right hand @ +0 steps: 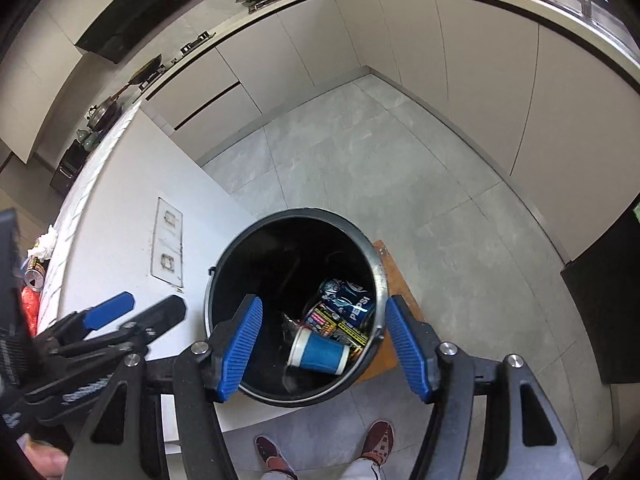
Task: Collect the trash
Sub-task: 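Open the right gripper to drop the can while the left gripper drops the cup, then move both tools back toward the remaining trash on the table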
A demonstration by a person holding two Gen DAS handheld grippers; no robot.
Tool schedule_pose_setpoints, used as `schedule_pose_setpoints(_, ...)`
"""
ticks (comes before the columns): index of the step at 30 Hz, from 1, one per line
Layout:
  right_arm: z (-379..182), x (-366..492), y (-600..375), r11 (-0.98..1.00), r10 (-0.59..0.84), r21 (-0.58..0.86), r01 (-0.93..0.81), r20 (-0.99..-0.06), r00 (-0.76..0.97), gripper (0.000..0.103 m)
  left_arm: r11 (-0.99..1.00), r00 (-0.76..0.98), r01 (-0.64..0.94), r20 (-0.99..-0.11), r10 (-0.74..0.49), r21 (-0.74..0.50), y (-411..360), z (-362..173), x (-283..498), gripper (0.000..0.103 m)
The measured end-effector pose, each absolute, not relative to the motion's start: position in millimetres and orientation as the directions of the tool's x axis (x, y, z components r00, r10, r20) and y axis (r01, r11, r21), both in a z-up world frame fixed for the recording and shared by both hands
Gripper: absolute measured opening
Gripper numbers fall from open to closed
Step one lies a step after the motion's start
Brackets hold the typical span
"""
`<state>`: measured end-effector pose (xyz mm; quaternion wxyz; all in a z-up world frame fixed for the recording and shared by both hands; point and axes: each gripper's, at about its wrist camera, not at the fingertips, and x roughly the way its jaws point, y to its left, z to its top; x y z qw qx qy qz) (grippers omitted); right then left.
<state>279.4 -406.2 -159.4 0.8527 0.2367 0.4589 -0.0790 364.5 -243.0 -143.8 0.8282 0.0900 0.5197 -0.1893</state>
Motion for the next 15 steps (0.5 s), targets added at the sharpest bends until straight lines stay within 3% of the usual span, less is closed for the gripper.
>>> schedule_pose_setpoints(6,-127.9,277.3,-380.2,0.886,0.063,0.322,0.333,-0.796,0.602,0.067,0.894,0.415,0.438,-0.862,-0.290,-0.089,-214.6,-98.9,356.4,0.085)
schedule_pose_setpoints(15,-66.1,274.4,-304.7,0.903,0.016,0.302,0.306,-0.735,0.677,0.080,0.876,0.446,0.455,-0.811,-0.378,-0.158,-138.8,-51.4,341.2,0.085)
